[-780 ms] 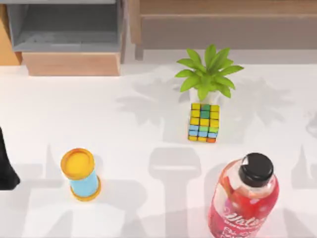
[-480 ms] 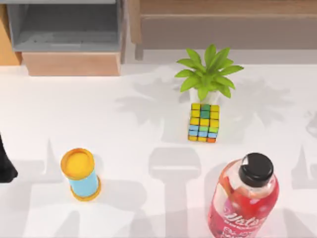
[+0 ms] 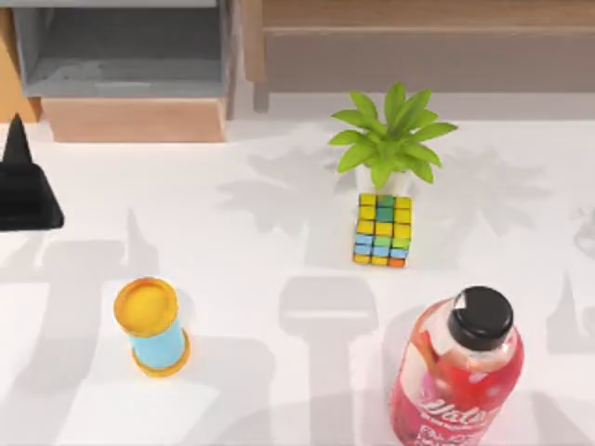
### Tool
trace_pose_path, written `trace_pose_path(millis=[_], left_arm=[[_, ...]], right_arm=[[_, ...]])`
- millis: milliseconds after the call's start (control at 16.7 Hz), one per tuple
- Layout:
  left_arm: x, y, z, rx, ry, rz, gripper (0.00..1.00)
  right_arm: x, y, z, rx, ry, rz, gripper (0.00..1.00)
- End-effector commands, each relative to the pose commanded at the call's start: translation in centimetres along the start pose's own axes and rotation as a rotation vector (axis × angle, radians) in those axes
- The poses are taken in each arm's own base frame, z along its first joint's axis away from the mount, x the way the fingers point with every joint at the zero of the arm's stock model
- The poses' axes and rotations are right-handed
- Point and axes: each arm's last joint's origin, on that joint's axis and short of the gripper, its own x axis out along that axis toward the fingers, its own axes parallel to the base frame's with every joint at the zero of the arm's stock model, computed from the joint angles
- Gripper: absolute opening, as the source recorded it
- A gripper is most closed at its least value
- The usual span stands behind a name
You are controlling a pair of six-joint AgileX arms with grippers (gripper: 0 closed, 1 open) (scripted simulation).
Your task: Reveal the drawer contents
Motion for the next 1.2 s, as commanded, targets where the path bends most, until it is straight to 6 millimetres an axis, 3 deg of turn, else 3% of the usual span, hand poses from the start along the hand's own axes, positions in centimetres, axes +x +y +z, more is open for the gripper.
trace_pose_path(millis=[240,540,960,1200], left_arm=[[3.0,-3.1,2.3,-0.001,-0.006,-0.003,1.00],[5.2,-6.2,3.1,0.005,0.001,-0.018,1.00],[5.5,-6.2,3.1,0.016,0.000,-0.013,1.00],[8.6,-4.7,3.3,0.150,-0.012,0.038,1.00]], right_arm=[[0.0,0.0,0.0,0.000,0.000,0.000,1.00],[0.0,0.0,0.0,0.000,0.000,0.000,1.00],[0.0,0.0,0.0,0.000,0.000,0.000,1.00],[0.0,0.0,0.0,0.000,0.000,0.000,1.00]])
